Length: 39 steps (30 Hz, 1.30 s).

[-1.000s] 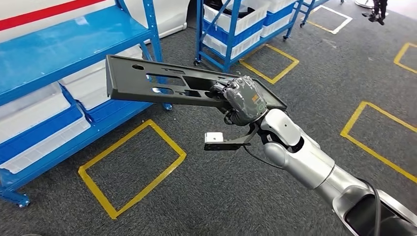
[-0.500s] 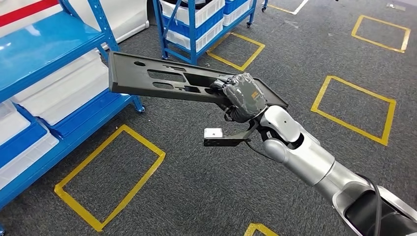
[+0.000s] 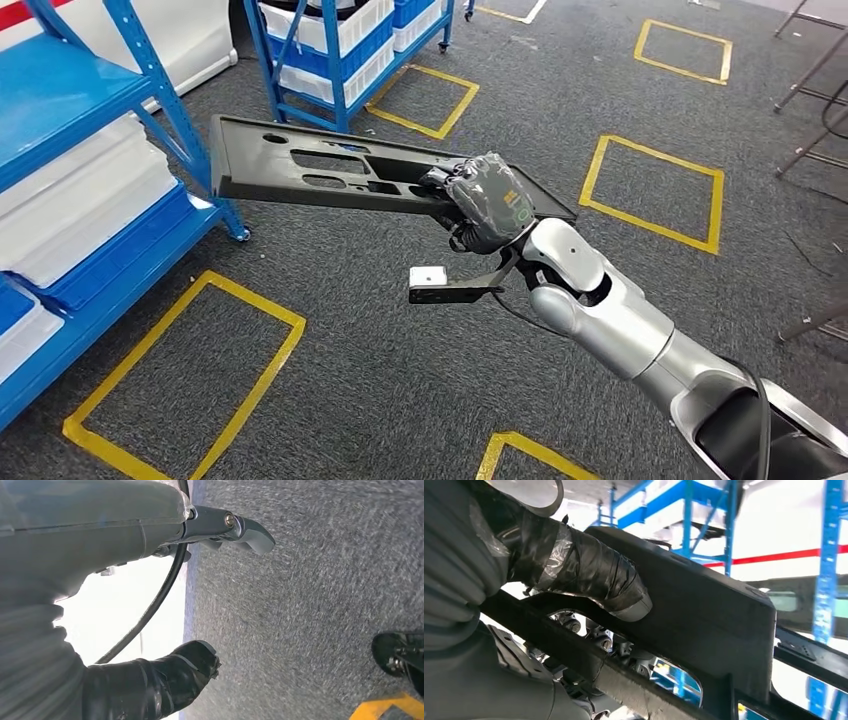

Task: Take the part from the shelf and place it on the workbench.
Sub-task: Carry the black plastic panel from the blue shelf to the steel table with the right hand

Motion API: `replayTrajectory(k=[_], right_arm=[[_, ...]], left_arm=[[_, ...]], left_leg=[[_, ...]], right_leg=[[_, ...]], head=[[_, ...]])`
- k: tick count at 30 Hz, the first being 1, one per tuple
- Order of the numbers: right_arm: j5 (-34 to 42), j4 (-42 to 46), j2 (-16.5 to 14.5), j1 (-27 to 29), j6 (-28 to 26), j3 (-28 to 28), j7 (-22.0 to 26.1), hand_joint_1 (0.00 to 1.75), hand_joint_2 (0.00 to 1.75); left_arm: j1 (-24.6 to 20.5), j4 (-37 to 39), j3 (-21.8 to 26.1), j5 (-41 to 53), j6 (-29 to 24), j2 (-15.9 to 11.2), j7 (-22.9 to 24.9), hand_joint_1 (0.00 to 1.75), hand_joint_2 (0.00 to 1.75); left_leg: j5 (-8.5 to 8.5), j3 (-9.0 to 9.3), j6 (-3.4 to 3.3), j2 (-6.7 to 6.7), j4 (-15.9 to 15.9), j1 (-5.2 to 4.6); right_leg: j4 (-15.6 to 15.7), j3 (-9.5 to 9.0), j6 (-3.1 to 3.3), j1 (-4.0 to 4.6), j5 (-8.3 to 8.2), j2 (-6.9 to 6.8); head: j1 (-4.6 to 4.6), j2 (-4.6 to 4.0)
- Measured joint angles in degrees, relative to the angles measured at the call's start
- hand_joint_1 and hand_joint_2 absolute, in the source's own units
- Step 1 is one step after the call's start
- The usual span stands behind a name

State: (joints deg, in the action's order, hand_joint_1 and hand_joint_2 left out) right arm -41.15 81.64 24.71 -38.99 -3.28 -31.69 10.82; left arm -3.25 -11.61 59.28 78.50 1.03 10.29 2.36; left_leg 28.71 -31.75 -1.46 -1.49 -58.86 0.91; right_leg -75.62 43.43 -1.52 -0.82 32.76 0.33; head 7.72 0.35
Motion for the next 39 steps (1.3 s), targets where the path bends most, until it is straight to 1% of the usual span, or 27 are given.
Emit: replayTrajectory(k=[1, 2, 3, 5, 7, 9, 11, 13, 14, 15, 16, 17, 18, 20, 22, 24, 25, 26, 28, 30, 31, 32, 33, 35, 37, 38, 39], right_arm=[[0.0, -0.1, 0.0, 0.1, 0.0, 0.0, 0.0, 1.75, 1.75], [0.0, -0.1, 0.0, 0.1, 0.0, 0.0, 0.0, 1.75, 1.75], [0.1, -0.1, 0.0, 0.1, 0.0, 0.0, 0.0, 1.75, 1.75], [0.1, -0.1, 0.0, 0.0, 0.0, 0.2, -0.1, 1.75, 1.75], [0.0, 0.0, 0.1, 0.0, 0.0, 0.3, -0.3, 1.75, 1.75], [-0.6, 0.1, 0.2, 0.2, 0.0, 0.4, -1.0, 1.75, 1.75], [-1.7, 0.1, -0.1, 0.1, -0.1, 0.2, -2.0, 1.75, 1.75], [-3.6, -0.1, -1.2, -0.3, -0.2, -0.4, -3.3, 1.75, 1.75], [-4.4, -0.3, -1.9, -0.4, -0.2, -0.8, -3.8, 1.75, 1.75], [-5.0, -0.5, -2.6, -0.4, -0.3, -1.3, -4.2, 1.75, 1.75], [-5.3, -0.6, -3.1, -0.4, -0.3, -1.6, -4.3, 1.75, 1.75], [-5.4, -0.8, -3.4, -0.4, -0.4, -1.9, -4.4, 1.75, 1.75], [-5.6, -0.9, -3.7, -0.4, -0.5, -2.1, -4.4, 1.75, 1.75], [-6.9, -1.0, -4.0, -0.5, -1.4, -2.4, -4.9, 1.75, 1.75], [-10.2, -1.2, -4.1, -0.8, -3.1, -2.7, -6.2, 1.75, 1.75], [-13.8, -1.5, -3.9, -0.8, -4.8, -3.0, -7.4, 1.75, 1.75], [-15.2, -1.6, -3.8, -0.8, -5.3, -3.1, -7.8, 1.75, 1.75], [-16.2, -1.6, -3.6, -0.8, -5.6, -3.2, -8.1, 1.75, 1.75], [-17.6, -1.8, -3.5, -0.8, -6.1, -3.6, -8.7, 1.75, 1.75], [-18.5, -2.1, -3.3, -0.5, -6.3, -3.8, -9.1, 1.75, 1.75], [-18.8, -2.3, -3.1, -0.3, -6.4, -3.9, -9.2, 1.75, 1.75], [-19.1, -2.4, -2.8, -0.1, -6.5, -4.0, -9.4, 1.75, 1.75], [-19.7, -2.5, -2.3, 0.1, -6.7, -4.0, -9.6, 1.75, 1.75], [-21.4, -2.2, -0.7, 0.4, -7.7, -4.0, -10.2, 1.75, 1.75], [-22.8, -1.4, 1.7, 1.2, -9.4, -3.8, -10.6, 1.75, 1.75], [-23.4, -1.1, 2.8, 1.9, -10.2, -3.5, -10.4, 1.75, 1.75], [-24.1, -0.8, 3.7, 2.6, -10.7, -3.1, -10.1, 1.75, 1.75]], left_arm=[[0.0, 0.0, 0.0, 0.0, 0.0, 0.0, 0.0, 0.0, 1.75], [0.0, 0.0, 0.0, 0.0, -0.1, 0.0, 0.0, 0.0, 1.75], [-0.1, 0.0, 0.0, 0.1, -0.1, 0.0, 0.0, 0.0, 1.75], [0.0, 0.0, 0.0, 0.2, -0.4, 0.1, 0.1, 0.0, 1.75], [0.0, 0.0, 0.0, 0.2, -0.5, 0.1, 0.2, 0.0, 1.75], [-0.1, 0.0, 0.0, 0.0, -0.5, 0.1, 0.2, 0.0, 1.75], [-0.1, 0.0, 0.0, -0.4, -0.2, -0.1, 0.1, 0.0, 1.75], [0.0, 0.0, 0.2, -0.9, 0.4, -0.5, 0.2, 0.0, 1.75], [0.1, 0.0, 0.3, -1.1, 0.8, -0.7, 0.2, 0.0, 1.75], [0.1, 0.0, 0.4, -1.2, 1.0, -0.8, 0.2, 0.0, 1.75], [0.1, 0.0, 0.5, -1.2, 1.1, -0.9, 0.3, 0.0, 1.75], [0.1, 0.0, 0.5, -1.2, 1.2, -1.1, 0.3, 0.0, 1.75], [0.0, 0.0, 0.6, -1.2, 1.2, -1.2, 0.4, 0.0, 1.75], [0.0, 0.0, 0.8, -1.2, 1.2, -1.4, 0.5, 0.0, 1.75], [-0.1, 0.0, 0.8, -1.2, 1.1, -1.5, 0.7, 0.0, 1.75], [-0.1, 0.0, 0.9, -1.2, 1.1, -1.6, 0.8, 0.0, 1.75], [-0.1, 0.0, 0.9, -1.1, 1.0, -1.7, 0.9, 0.0, 1.75], [-0.1, 0.0, 0.9, -1.1, 1.0, -1.8, 0.9, 0.0, 1.75], [-0.1, 0.0, 0.9, -1.0, 0.9, -1.8, 0.8, 0.0, 1.75], [-0.1, 0.0, 0.9, -0.9, 0.9, -1.9, 0.7, 0.0, 1.75], [-0.1, 0.0, 0.9, -0.8, 0.9, -1.9, 0.6, 0.0, 1.75], [-0.1, 0.0, 0.9, -0.6, 0.9, -1.9, 0.6, 0.0, 1.75], [-0.1, 0.0, 0.9, -0.4, 0.8, -1.9, 0.5, 0.0, 1.75], [-0.2, 0.0, 0.8, 0.1, 0.5, -1.8, 0.3, 0.0, 1.75], [-0.1, 0.0, 0.7, 0.4, 0.1, -1.5, 0.4, 0.0, 1.75], [-0.1, 0.0, 0.7, 0.4, -0.1, -1.3, 0.5, 0.0, 1.75], [-0.1, 0.0, 0.6, 0.3, -0.2, -1.2, 0.5, 0.0, 1.75]], left_leg=[[0.06, 0.05, -0.05, -0.65, 0.0, -0.09], [0.15, 0.15, -0.1, -1.27, 0.0, -0.18], [0.27, 0.29, -0.12, -1.8, 0.0, -0.25], [0.48, 0.46, 0.07, -2.83, 0.0, -0.46], [0.56, 0.47, 0.38, -3.9, 0.2, -0.63], [0.88, 0.54, 0.78, -4.56, 0.1, -0.65], [2.63, -0.39, 1.15, -2.66, -2.2, -0.56], [6.0, -3.55, 1.36, 0.24, -8.8, -0.44], [7.46, -5.54, 1.46, 0.98, -12.8, -0.41], [7.98, -7.03, 1.54, 1.23, -15.5, -0.4], [7.45, -7.69, 1.6, 1.31, -16.3, -0.38], [5.89, -7.4, 1.66, 1.42, -15.0, -0.33], [3.57, -6.09, 1.7, 1.79, -11.7, -0.24], [0.4, -3.09, 1.7, 4.05, -4.7, 0.1], [-0.12, -2.0, 1.37, 5.47, -2.0, 0.14], [-0.41, -2.02, 0.7, 4.39, -1.7, 0.0], [-0.59, -1.99, 0.31, 3.72, -1.6, 0.02], [-0.78, -1.96, -0.09, 3.02, -1.3, 0.1], [-0.98, -1.98, -0.61, 1.78, -1.1, 0.02], [-0.96, -2.05, -0.77, 0.49, -1.1, -0.2], [-0.92, -2.07, -0.81, -0.21, -1.1, -0.29], [-0.87, -2.06, -0.84, -0.91, -1.1, -0.38], [-0.82, -2.02, -0.86, -1.58, -1.1, -0.47], [-0.7, -1.88, -0.79, -2.68, -1.0, -0.68], [-0.63, -1.72, -0.52, -3.52, -0.9, -0.72], [-0.6, -1.59, -0.3, -3.98, -0.7, -0.68], [-0.54, -1.38, -0.03, -4.47, -0.5, -0.57]], right_leg=[[0.1, -0.1, 0.12, 0.03, -0.7, -0.08], [2.5, -1.39, 0.38, 0.12, -2.4, -0.27], [6.4, -3.37, 0.75, 0.3, -4.44, -0.87], [13.3, -6.94, 1.6, 1.26, -6.67, -2.92], [15.6, -7.94, 2.17, 2.07, -6.53, -3.74], [16.3, -8.02, 2.62, 1.95, -6.78, -2.69], [17.1, -8.34, 3.2, 1.51, -7.22, -1.64], [17.4, -8.48, 3.6, 1.26, -7.44, -0.49], [17.2, -8.42, 3.7, 1.26, -7.46, 0.23], [17.1, -8.36, 3.72, 1.24, -7.44, 0.99], [16.9, -8.29, 3.69, 1.21, -7.41, 1.74], [16.6, -8.24, 3.61, 1.14, -7.34, 2.46], [16.3, -8.2, 3.45, 1.03, -7.22, 3.13], [15.3, -7.76, 2.88, 0.94, -6.84, 4.28], [14.7, -6.99, 2.21, 0.89, -6.79, 5.28], [14.7, -6.46, 1.6, 0.69, -7.11, 6.19], [14.4, -6.21, 1.3, 0.69, -6.91, 5.63], [13.3, -5.67, 1.01, 0.73, -6.17, 4.42], [8.0, -3.33, 0.47, 0.69, -3.15, 1.26], [1.2, -0.28, 0.09, 0.36, -0.26, 0.15], [-0.4, 0.43, 0.04, 0.24, 0.04, 0.02], [0.2, 0.01, 0.12, 0.19, -0.75, -0.08], [3.0, -1.59, 0.33, 0.25, -2.4, -0.41], [11.2, -5.93, 1.12, 0.97, -5.4, -2.91], [15.5, -8.01, 2.01, 1.97, -6.25, -4.8], [15.9, -8.11, 2.35, 2.32, -6.23, -4.7], [16.2, -8.26, 2.7, 2.41, -6.46, -3.92]], head=[[0.01, 0.0], [0.0, 0.0], [0.0, 0.0], [0.0, 0.0], [0.0, 0.0], [-0.01, 0.0], [0.0, 0.01], [0.0, 0.01], [-0.02, 0.01], [-0.02, 0.01], [-0.02, 0.0], [-0.03, 0.0], [-0.03, 0.0], [-0.01, 0.0], [-0.01, 0.01], [-0.02, 0.02], [0.02, 0.01], [0.06, 0.01], [0.13, 0.02], [0.14, 0.02], [0.13, 0.02], [0.14, 0.02], [0.14, 0.02], [0.13, 0.02], [0.13, 0.02], [0.13, 0.02], [0.14, 0.02]])
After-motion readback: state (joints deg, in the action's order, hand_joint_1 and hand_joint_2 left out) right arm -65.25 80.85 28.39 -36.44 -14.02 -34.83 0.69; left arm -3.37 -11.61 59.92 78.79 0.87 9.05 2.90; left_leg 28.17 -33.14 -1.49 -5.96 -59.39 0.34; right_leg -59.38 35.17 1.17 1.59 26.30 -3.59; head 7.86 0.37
